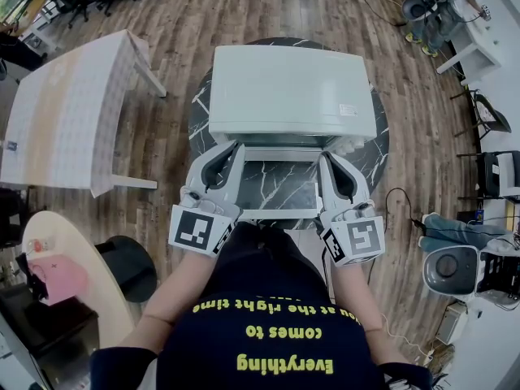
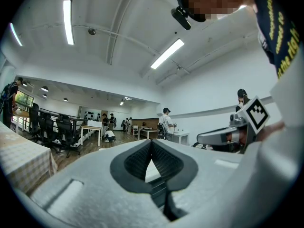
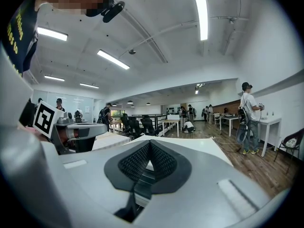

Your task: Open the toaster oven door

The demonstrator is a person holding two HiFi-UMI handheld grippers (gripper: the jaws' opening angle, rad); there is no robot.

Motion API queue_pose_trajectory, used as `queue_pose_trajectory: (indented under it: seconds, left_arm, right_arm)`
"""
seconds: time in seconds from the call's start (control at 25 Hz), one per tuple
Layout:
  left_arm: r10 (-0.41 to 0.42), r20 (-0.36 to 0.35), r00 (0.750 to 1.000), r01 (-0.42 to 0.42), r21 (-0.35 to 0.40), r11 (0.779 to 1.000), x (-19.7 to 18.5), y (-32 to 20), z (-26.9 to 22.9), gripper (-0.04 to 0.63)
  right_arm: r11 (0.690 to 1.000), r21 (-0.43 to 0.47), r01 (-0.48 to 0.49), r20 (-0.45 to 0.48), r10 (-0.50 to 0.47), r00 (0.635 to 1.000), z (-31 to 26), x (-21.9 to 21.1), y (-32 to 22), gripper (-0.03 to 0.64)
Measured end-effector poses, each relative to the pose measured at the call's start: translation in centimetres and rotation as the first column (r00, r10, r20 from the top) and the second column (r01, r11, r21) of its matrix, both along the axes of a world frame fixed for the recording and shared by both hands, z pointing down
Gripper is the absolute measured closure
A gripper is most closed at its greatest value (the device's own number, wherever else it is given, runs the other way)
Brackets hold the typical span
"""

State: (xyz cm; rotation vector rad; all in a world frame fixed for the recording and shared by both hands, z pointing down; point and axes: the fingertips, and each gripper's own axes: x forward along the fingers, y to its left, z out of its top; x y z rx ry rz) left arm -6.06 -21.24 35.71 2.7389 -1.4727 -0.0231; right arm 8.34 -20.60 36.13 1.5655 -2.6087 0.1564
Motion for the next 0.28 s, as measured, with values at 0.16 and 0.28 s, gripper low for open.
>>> queue_pose_trajectory:
  seconds: [0.16,0.28]
  left_arm:
    - [0.0,0.0,1.0,0.0,-0.001,1.0,-0.05,-0.04,0.1,0.595]
    - [0.001,0.0,1.0,-0.001,-0.001,1.0,-0.08,-0.09,0.15,0.595]
  right_arm:
    - [1.0,0.004,-0.005,-0.001,0.005,1.0,-0.01,0.06,-0.01,0.604]
    - [1.0,0.003,-0.008,-0.002,0.008,1.0,0.03,0.04,-0.03,0.604]
